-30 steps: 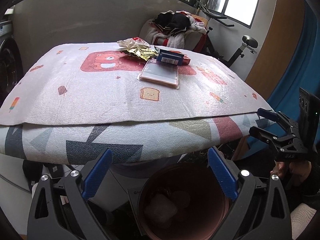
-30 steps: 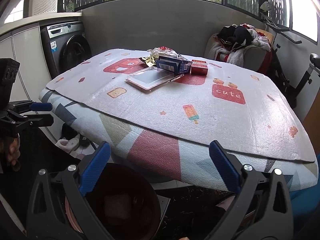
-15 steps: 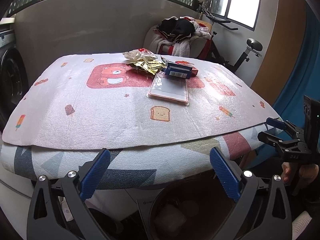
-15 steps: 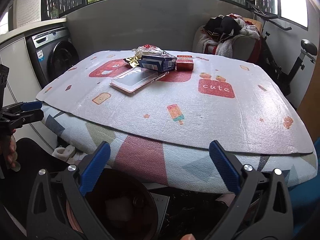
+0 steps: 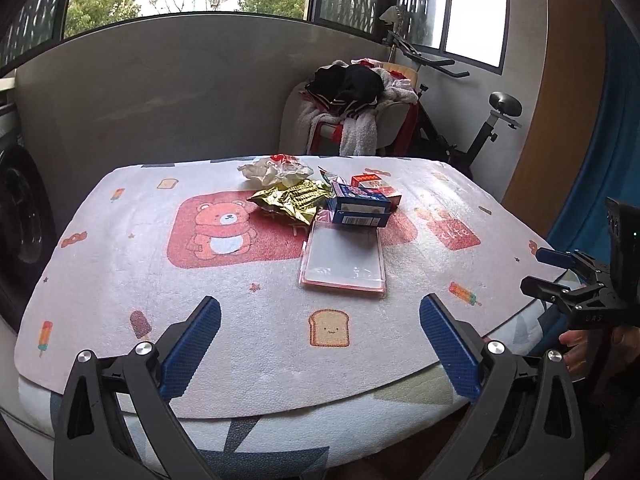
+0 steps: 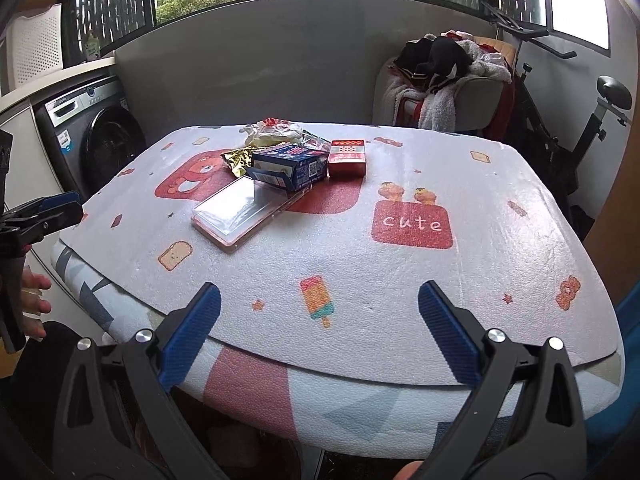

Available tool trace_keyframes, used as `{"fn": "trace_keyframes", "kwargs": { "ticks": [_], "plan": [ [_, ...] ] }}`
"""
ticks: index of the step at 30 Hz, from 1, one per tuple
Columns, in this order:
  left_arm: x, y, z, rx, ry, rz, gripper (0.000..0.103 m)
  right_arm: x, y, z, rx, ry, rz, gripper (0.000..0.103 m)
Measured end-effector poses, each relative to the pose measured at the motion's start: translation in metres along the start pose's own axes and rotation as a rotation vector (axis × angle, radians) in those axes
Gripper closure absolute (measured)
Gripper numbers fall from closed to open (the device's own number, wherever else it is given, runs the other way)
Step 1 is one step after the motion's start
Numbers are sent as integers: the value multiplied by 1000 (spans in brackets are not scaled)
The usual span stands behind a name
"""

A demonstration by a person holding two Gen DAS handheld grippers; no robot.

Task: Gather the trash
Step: 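Raise both grippers from the bin back toward the table, then grasp the pink-rimmed clear plastic card holder with the left gripper and lift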

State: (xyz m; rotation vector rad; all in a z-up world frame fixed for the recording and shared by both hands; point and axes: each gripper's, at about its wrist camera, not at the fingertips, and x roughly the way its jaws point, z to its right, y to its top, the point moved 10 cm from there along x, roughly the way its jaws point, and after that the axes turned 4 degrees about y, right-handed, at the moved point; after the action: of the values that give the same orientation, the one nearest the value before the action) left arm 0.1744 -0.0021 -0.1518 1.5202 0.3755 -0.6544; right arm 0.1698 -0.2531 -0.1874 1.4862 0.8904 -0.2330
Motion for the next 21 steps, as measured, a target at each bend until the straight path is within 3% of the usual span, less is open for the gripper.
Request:
{"fn": "trace_keyframes", "kwargs": {
  "ticks": [3,5,9,16,21],
  "plan": [
    [17,6,7,44,-20,-26,6,9,6,9,27,10,-20,6],
    [31,8,14,86,-31,-51,6,13,11,20,35,-35,-14,6],
    [67,8,23,173,17,-122,6,21,15,37,66,-72,5,6],
    [127,13,49,208,-29,-202,6,35,13,55,120,-72,-9,6],
    [167,13,59,224,-20,-268,6,43,10,62,136,-71,-20,6]
  ]
}}
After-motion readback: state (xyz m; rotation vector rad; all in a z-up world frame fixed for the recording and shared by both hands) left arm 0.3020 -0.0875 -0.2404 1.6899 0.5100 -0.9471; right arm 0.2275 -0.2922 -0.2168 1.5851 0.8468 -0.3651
